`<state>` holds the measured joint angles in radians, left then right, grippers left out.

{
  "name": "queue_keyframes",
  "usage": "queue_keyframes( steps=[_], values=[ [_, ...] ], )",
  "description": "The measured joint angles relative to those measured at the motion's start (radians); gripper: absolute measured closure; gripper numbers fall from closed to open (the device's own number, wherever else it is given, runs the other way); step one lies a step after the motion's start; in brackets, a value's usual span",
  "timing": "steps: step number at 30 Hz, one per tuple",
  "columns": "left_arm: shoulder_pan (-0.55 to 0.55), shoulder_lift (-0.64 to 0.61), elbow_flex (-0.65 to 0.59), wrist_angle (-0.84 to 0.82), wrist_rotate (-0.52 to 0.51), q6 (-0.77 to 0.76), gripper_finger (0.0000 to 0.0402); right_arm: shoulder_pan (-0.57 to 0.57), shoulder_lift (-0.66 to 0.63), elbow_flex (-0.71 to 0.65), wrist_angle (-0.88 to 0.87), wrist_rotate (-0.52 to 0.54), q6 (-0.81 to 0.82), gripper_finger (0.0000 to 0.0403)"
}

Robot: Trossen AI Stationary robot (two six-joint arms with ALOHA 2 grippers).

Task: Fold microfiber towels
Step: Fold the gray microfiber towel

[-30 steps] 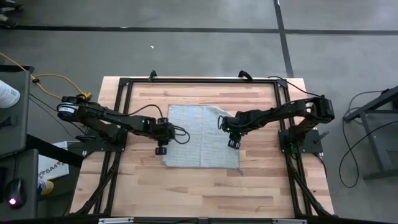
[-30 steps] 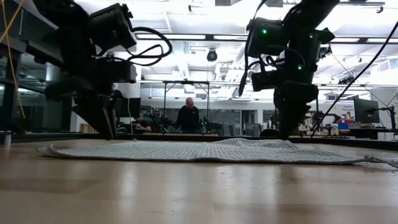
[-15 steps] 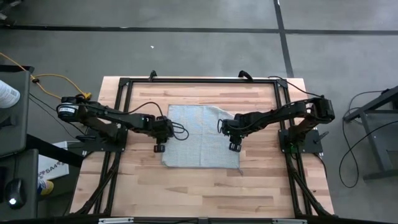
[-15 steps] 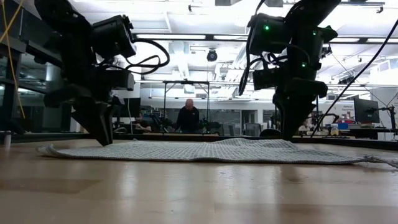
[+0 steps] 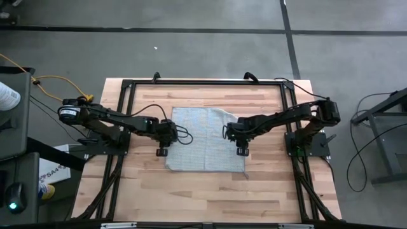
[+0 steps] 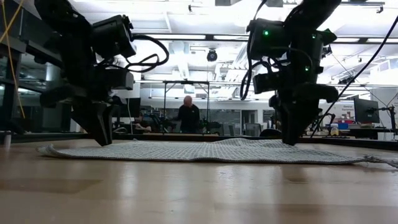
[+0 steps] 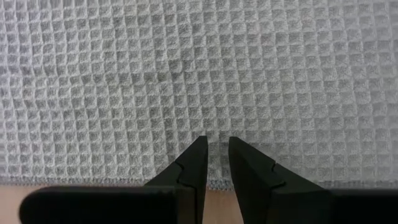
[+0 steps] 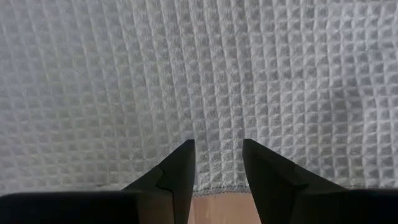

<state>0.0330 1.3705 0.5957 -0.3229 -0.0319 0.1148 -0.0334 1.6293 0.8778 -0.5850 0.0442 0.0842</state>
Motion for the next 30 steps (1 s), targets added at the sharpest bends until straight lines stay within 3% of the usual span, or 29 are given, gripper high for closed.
queue_keyframes(
  steps=[12,17,23,30],
  values=[
    [0.017,0.000,0.061,-0.051,-0.027,0.062,0.0336,-0.001,-0.001,-0.037,0.049,-0.002,0.019,0.0274],
    [0.093,0.000,0.061,-0.076,0.006,0.072,0.0336,-0.001,-0.001,-0.037,0.048,-0.002,0.019,0.0274],
    [0.152,0.000,0.061,-0.073,0.131,0.091,0.0336,-0.001,-0.001,-0.037,0.051,-0.002,0.018,0.0274],
    [0.150,0.010,0.061,-0.079,0.136,0.091,0.0336,-0.001,-0.001,-0.038,0.061,-0.002,0.017,0.0274]
  ],
)
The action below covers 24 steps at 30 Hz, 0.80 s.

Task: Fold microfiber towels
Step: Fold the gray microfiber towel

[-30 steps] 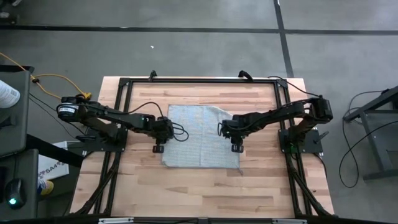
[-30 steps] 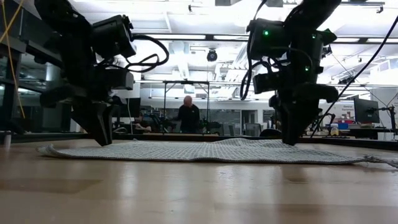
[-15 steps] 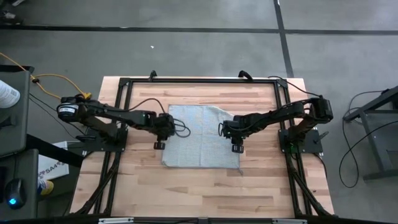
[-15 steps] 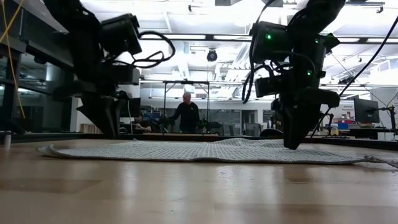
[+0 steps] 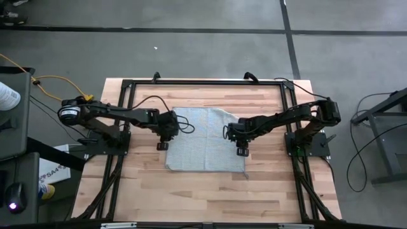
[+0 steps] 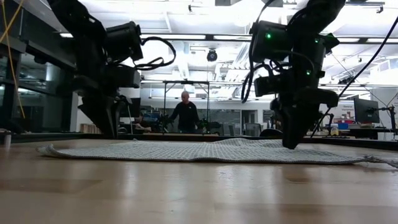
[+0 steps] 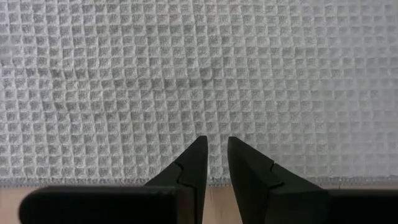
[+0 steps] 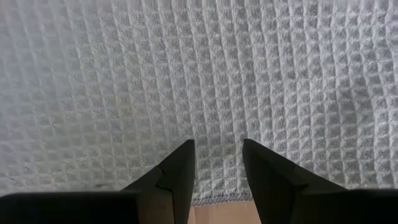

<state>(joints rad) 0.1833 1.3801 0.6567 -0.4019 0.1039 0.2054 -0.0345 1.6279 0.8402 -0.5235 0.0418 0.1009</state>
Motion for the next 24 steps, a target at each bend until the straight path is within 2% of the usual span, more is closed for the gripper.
queue_keyframes(
  steps=[10,24],
  values=[
    [0.000,0.068,0.003,0.006,-0.014,-0.002,0.0336,-0.005,0.000,0.000,0.030,-0.021,0.000,0.0274],
    [0.000,0.071,0.002,0.005,-0.017,-0.011,0.0336,-0.053,-0.006,-0.073,0.119,-0.050,0.001,0.0274]
  ],
)
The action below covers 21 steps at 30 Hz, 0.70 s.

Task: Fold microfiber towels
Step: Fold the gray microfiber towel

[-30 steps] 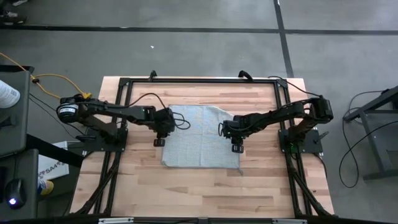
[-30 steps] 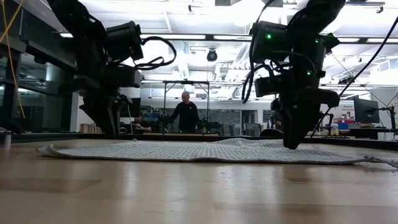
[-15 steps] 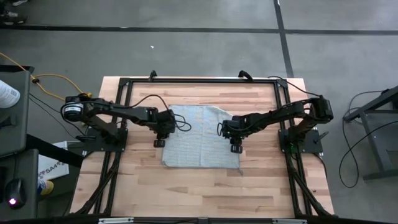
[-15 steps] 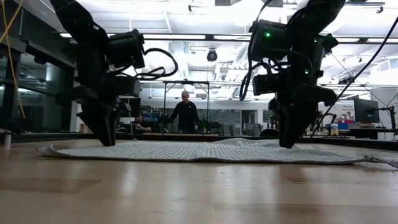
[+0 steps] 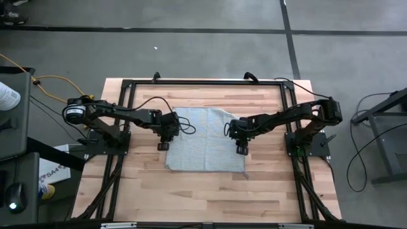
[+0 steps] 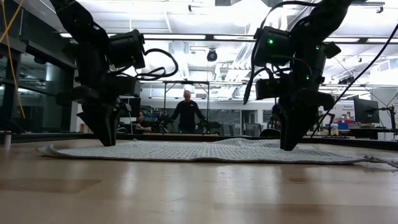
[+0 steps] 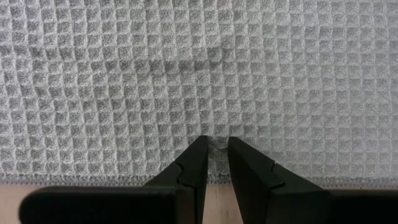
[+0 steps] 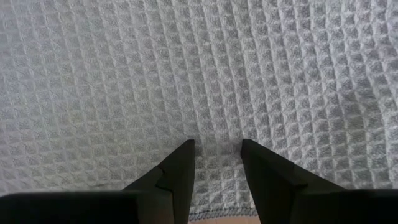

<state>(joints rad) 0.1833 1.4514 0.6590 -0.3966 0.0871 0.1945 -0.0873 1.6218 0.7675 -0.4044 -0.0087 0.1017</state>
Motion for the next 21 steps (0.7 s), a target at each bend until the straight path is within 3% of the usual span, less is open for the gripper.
queue_keyframes(
  steps=[9,14,21],
  values=[
    [0.000,0.001,-0.001,-0.007,-0.002,-0.016,0.0345,0.000,0.002,-0.001,0.009,-0.002,0.005,0.0281],
    [0.000,0.001,-0.001,-0.013,-0.004,-0.017,0.0392,-0.001,0.003,-0.001,0.005,0.003,0.006,0.0324],
    [0.000,0.001,-0.001,-0.015,-0.003,-0.025,0.0398,-0.001,0.004,-0.001,-0.001,0.008,0.008,0.0394]
  ],
)
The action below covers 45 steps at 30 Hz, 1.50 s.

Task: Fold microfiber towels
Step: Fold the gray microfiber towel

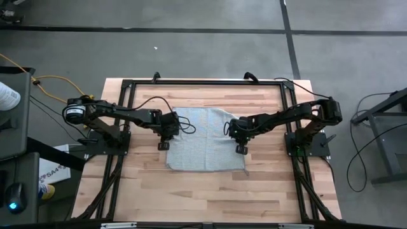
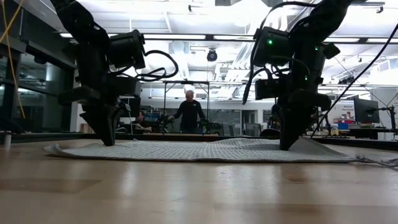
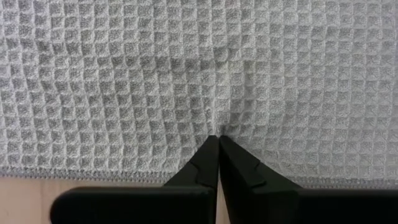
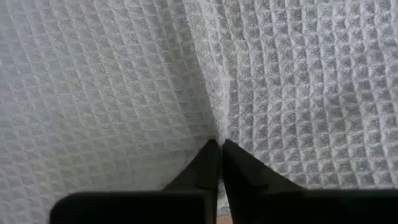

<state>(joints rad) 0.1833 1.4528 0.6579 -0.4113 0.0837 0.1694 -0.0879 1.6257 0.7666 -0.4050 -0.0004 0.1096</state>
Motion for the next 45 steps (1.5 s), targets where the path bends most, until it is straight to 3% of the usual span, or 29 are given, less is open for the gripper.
queue_keyframes(
  steps=[7,17,23,36,40,45],
  values=[
    [0.000,-0.029,-0.004,-0.024,-0.005,-0.015,0.0400,0.001,-0.018,-0.004,-0.013,0.050,0.025,0.0398],
    [0.000,-0.167,0.002,-0.083,-0.101,-0.023,0.0401,0.001,-0.128,-0.005,-0.062,0.134,0.038,0.0399],
    [0.000,-0.228,0.092,-0.158,-0.161,0.008,0.0401,0.001,-0.207,-0.004,-0.048,0.173,0.048,0.0399],
    [0.000,-0.233,0.325,-0.350,-0.283,0.046,0.0401,0.003,-0.314,-0.002,-0.018,0.269,0.052,0.0399],
    [-0.001,-0.233,0.358,-0.385,-0.353,0.033,0.0401,0.020,-0.335,-0.002,-0.018,0.387,0.051,0.0399],
    [-0.001,-0.233,0.418,-0.425,-0.368,0.018,0.0401,0.066,-0.381,-0.002,-0.018,0.536,0.029,0.0399]
  ],
)
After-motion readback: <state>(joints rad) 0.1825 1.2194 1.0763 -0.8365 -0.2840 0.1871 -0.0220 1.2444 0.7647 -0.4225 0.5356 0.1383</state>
